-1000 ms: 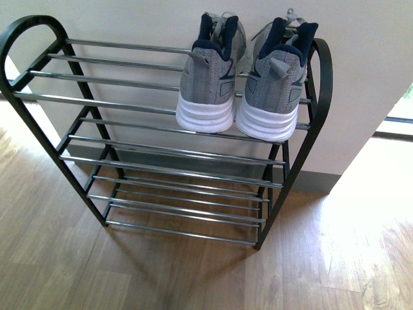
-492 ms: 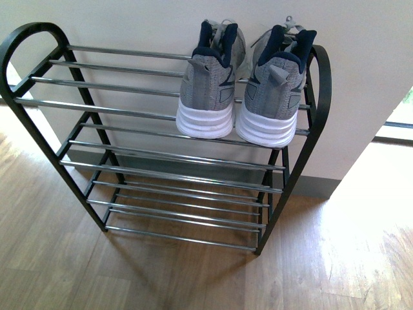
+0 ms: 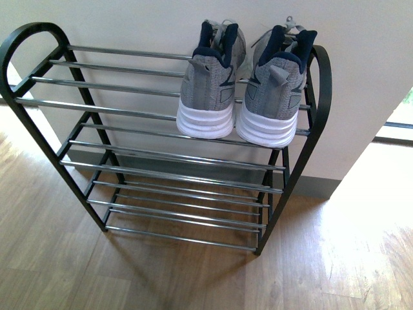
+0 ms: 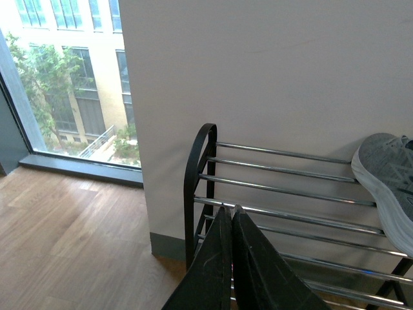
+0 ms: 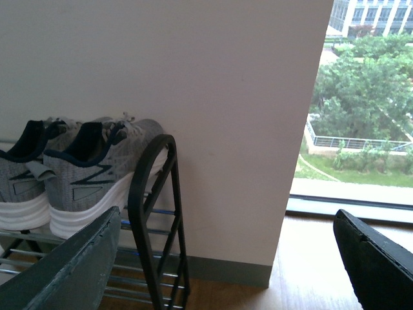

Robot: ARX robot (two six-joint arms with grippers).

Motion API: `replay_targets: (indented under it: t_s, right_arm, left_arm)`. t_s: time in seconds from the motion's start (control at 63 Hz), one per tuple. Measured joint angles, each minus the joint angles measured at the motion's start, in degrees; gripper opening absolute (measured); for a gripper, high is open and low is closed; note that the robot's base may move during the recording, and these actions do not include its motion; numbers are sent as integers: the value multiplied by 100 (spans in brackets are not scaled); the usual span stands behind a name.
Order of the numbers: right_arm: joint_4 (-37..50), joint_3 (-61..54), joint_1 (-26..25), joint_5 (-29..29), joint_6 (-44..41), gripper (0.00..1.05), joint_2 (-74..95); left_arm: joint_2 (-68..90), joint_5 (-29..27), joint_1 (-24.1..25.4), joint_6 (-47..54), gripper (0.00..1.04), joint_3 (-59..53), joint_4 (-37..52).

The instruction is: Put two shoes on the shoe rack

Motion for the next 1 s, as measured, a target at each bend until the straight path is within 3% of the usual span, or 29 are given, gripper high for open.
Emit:
replay_targets:
  t_s: [0.794,0.873,1.0]
  right_arm:
    - [0,0,0,0,0,95,0]
    - [0,0,0,2,0,95,0]
    - [0,0,0,0,0,95,0]
  left_arm:
    - [-1711,0,-2,0,1,0,-1683]
    - [-2428,0,0,2,1,0,-2581]
    - [-2592,-4,4,4,1,0,-2667]
